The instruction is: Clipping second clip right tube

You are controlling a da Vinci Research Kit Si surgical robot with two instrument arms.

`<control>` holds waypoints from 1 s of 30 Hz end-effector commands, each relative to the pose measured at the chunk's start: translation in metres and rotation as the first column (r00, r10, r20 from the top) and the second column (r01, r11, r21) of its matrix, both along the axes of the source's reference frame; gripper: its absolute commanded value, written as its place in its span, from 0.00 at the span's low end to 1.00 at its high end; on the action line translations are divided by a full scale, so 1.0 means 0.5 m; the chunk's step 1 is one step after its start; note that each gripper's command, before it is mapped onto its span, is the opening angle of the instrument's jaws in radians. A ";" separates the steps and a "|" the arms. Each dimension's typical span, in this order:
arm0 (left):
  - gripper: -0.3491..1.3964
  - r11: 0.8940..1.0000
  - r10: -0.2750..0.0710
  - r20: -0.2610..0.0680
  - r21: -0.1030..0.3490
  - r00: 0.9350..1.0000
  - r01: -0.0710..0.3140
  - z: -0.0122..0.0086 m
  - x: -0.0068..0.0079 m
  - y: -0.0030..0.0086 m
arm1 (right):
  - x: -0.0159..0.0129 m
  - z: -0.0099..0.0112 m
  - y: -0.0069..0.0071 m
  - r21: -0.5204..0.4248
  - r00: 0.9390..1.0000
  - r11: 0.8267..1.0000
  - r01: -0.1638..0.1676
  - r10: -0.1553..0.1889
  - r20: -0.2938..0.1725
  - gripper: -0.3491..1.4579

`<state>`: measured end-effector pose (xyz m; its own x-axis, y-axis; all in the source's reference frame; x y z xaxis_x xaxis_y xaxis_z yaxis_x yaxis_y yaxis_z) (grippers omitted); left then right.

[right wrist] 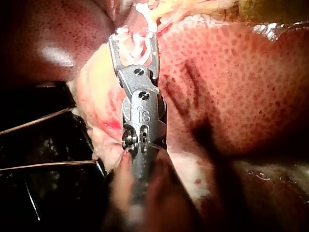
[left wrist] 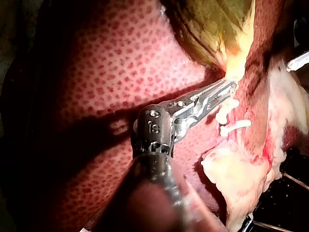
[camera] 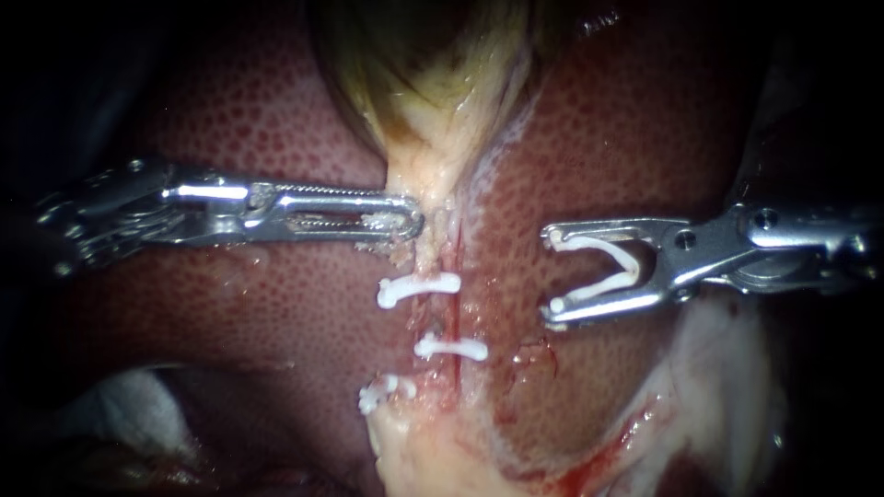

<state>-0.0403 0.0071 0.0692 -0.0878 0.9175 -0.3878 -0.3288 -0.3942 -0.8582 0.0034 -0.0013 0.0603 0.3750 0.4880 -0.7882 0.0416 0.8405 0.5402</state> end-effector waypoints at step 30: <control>0.00 0.998 -0.069 0.015 0.003 0.998 0.069 -0.0147 0.0154 0.0055 | 0.0067 0.0097 -0.0049 0.006 1.000 1.000 0.010 -0.010 0.005 0.47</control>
